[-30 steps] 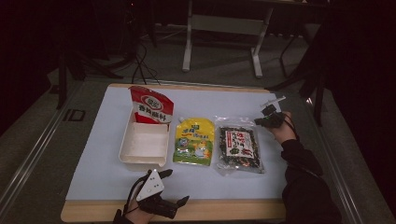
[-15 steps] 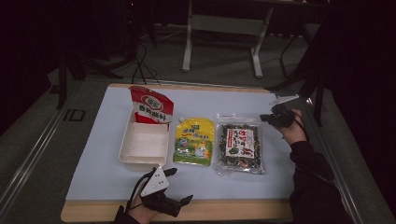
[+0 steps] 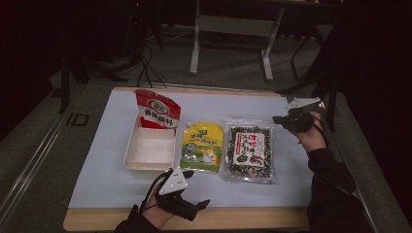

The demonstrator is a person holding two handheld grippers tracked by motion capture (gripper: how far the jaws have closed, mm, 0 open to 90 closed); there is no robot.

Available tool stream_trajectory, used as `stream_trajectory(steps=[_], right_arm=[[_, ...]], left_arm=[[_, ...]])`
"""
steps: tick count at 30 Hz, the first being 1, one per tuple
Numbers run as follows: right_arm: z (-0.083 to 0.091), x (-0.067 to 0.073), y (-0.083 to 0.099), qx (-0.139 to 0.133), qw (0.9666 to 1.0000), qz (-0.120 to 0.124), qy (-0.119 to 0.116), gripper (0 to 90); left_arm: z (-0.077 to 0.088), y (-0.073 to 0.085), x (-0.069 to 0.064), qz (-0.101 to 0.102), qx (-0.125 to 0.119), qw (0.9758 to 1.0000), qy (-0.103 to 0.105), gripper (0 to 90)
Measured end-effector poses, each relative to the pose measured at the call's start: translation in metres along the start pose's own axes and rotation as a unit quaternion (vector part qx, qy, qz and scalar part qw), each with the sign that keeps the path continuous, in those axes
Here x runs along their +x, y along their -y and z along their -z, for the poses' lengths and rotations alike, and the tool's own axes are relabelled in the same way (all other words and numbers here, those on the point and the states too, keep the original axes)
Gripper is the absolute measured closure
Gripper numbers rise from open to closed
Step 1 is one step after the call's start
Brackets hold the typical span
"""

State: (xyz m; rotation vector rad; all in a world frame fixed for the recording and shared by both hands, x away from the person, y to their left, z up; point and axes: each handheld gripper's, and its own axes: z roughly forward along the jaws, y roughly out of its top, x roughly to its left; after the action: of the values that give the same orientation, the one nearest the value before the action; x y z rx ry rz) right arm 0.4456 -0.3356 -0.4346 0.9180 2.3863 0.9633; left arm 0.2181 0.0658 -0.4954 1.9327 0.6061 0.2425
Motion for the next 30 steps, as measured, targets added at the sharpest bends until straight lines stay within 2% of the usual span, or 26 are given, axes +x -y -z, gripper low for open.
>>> stream_trajectory(steps=[3, 8, 12, 15, 19, 30], right_arm=[[0.017, 0.009, -0.006, -0.021, 0.9997, 0.011, -0.005, 90.0], [0.029, 0.017, -0.011, -0.033, 0.9991, 0.026, -0.008, 90.0], [0.044, 0.03, -0.015, -0.049, 0.9977, 0.047, -0.009, 90.0], [0.05, 0.035, -0.016, -0.057, 0.9969, 0.053, -0.013, 90.0], [0.062, 0.048, -0.018, -0.07, 0.9947, 0.072, -0.019, 90.0], [0.086, 0.068, -0.015, -0.094, 0.9907, 0.094, -0.028, 90.0]], left_arm=[[-0.005, -0.005, 0.004, 0.011, 0.001, 0.9999, 0.003, 2.3], [-0.013, -0.011, 0.007, 0.013, 0.004, 0.9999, 0.005, 2.3], [-0.023, -0.017, 0.009, 0.004, 0.013, 0.9999, 0.003, 2.3], [-0.028, -0.019, 0.011, 0.002, 0.017, 0.9998, 0.005, 2.3], [-0.04, -0.024, 0.016, 0.008, 0.023, 0.9997, 0.009, 2.3], [-0.066, -0.03, 0.024, 0.015, 0.017, 0.9995, 0.021, 2.4]])
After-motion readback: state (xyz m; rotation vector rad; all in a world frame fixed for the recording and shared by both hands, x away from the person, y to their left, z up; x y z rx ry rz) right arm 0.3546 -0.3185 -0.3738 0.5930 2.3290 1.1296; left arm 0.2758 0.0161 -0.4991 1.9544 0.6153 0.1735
